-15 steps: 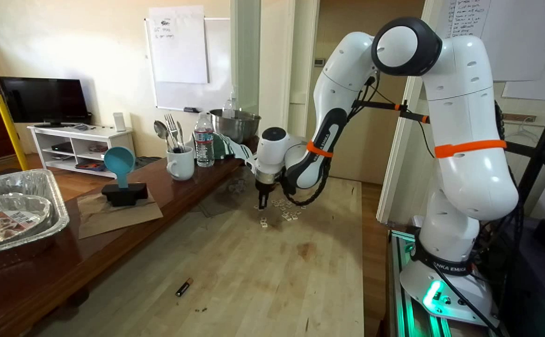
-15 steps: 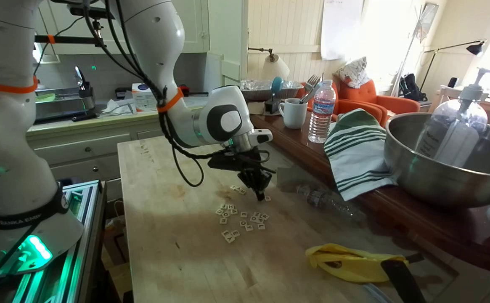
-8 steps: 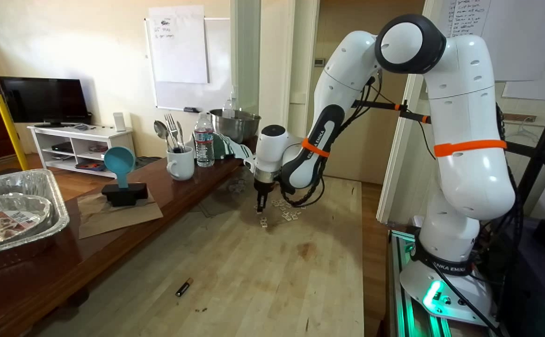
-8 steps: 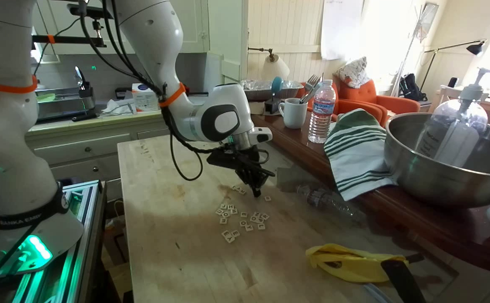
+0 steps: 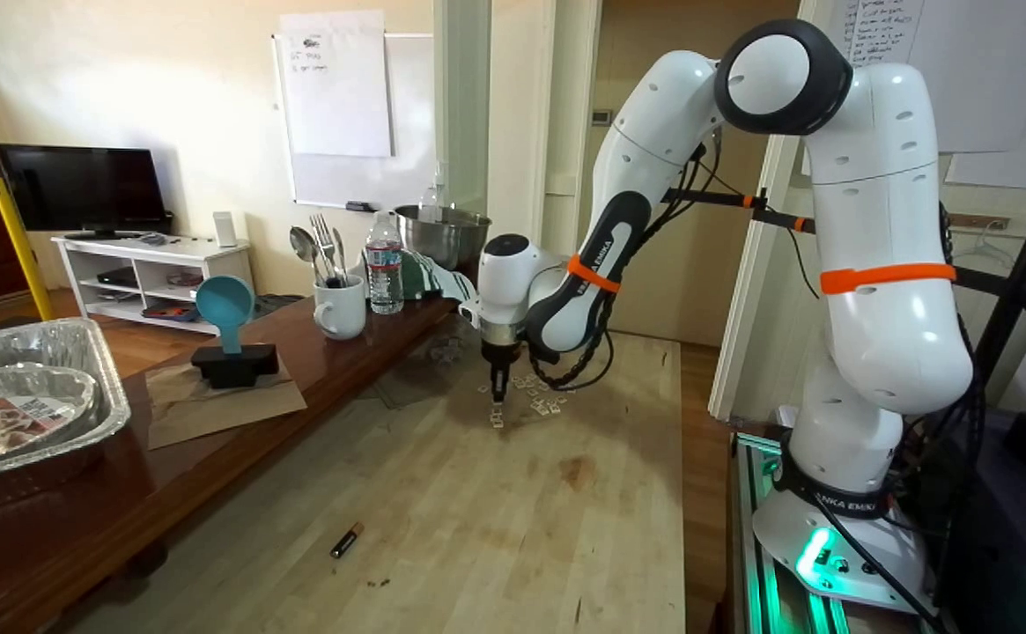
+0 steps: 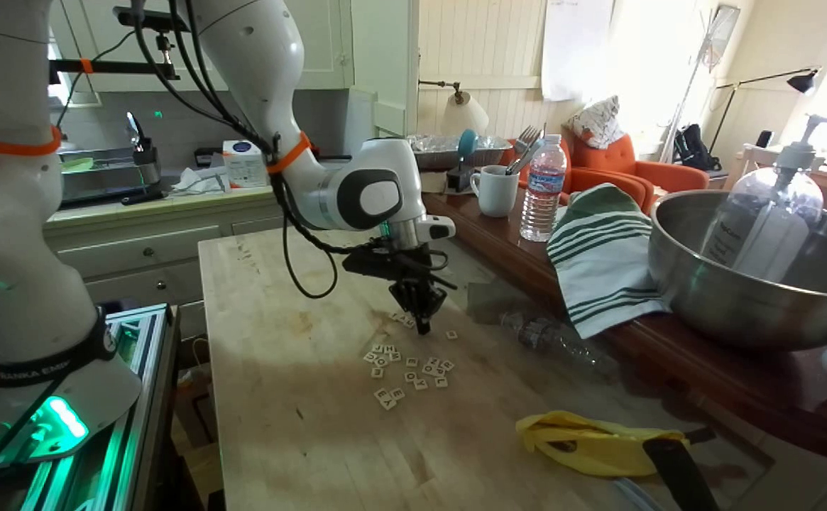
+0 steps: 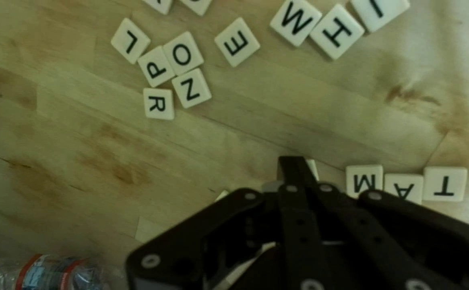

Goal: Spell the word tame using the tile letters

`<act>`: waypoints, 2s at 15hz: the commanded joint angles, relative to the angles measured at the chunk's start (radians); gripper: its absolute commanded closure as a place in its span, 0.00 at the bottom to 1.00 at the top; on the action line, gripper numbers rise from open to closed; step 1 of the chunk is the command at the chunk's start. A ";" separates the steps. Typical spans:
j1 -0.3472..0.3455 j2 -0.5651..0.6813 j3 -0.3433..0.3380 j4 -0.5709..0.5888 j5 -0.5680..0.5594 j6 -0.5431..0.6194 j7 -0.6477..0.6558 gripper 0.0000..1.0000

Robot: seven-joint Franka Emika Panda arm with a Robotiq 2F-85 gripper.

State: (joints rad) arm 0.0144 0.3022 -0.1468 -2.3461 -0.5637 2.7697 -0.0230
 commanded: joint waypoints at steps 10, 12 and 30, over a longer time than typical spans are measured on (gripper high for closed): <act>0.013 -0.014 0.012 -0.032 0.110 -0.030 0.069 1.00; 0.015 -0.013 0.013 -0.031 0.118 -0.032 0.076 1.00; 0.023 -0.049 0.029 -0.038 0.189 -0.060 0.107 1.00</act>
State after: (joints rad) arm 0.0285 0.2821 -0.1184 -2.3601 -0.3953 2.7264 0.0636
